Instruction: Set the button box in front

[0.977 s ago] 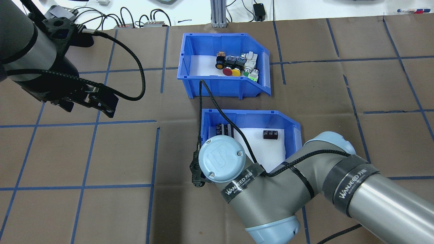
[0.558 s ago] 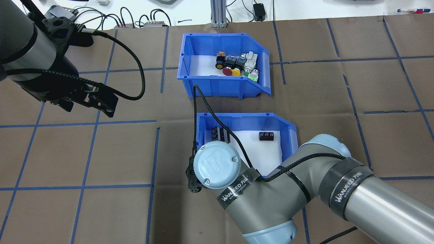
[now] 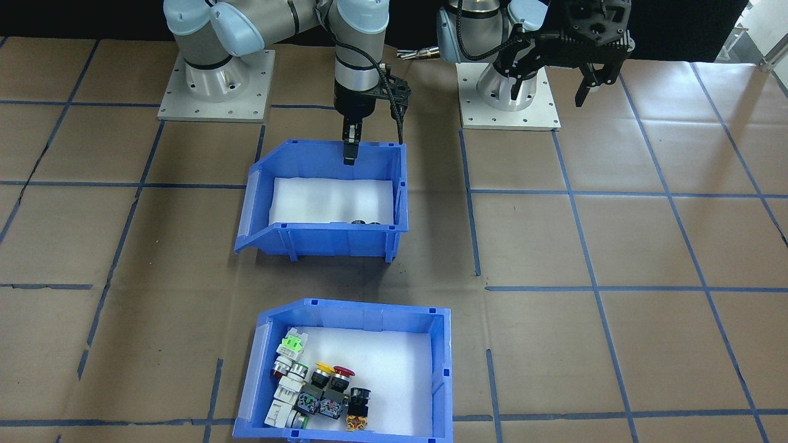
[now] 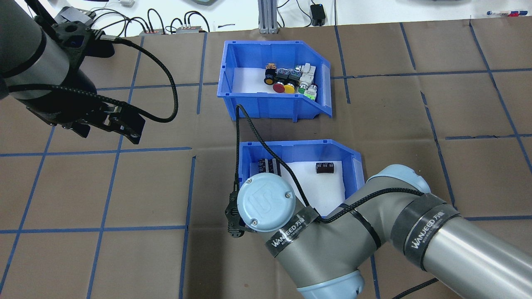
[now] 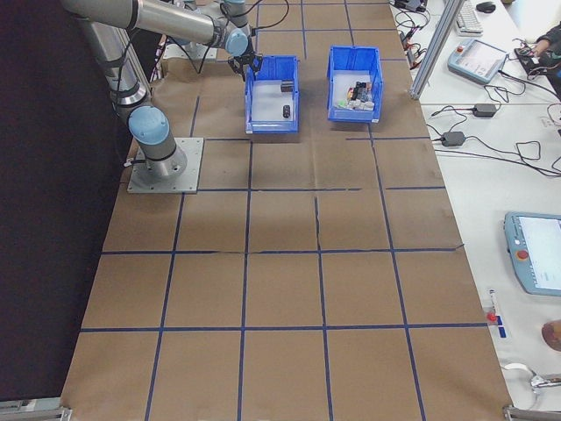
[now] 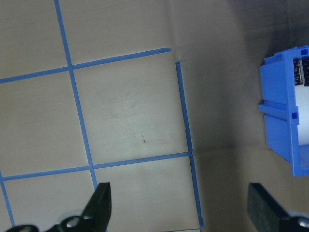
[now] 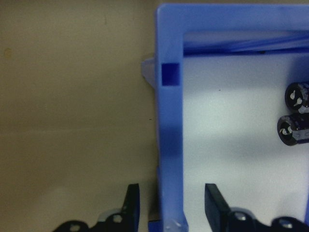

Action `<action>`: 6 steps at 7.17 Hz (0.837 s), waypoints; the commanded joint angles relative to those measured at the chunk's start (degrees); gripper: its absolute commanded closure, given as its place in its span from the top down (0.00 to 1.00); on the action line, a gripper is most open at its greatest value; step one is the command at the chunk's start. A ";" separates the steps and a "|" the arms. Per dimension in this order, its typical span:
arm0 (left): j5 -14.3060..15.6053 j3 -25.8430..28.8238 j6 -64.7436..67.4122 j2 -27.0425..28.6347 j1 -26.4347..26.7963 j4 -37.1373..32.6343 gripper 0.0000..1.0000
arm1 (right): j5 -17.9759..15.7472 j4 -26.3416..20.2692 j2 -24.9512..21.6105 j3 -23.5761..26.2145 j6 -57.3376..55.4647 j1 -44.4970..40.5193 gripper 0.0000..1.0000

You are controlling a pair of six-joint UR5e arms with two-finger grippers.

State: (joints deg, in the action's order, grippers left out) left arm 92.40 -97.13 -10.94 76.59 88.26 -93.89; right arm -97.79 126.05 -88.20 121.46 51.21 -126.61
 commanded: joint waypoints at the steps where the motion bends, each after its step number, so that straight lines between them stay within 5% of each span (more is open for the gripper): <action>1: -0.72 -0.16 0.48 -0.04 0.07 -0.50 1.00 | 0.24 -0.46 -2.23 -1.31 -0.05 1.53 1.00; 4: -0.99 0.01 4.17 0.05 0.16 -2.97 1.00 | 0.50 -5.46 -10.30 -1.40 0.12 10.03 1.00; 6: -5.54 0.97 5.23 1.18 0.16 -4.11 1.00 | 0.50 -8.52 -14.01 -3.58 -2.49 20.12 1.00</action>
State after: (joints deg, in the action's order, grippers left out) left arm 89.29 -96.88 -6.30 76.91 88.44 -97.48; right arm -97.32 119.76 -99.87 119.45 50.48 -112.82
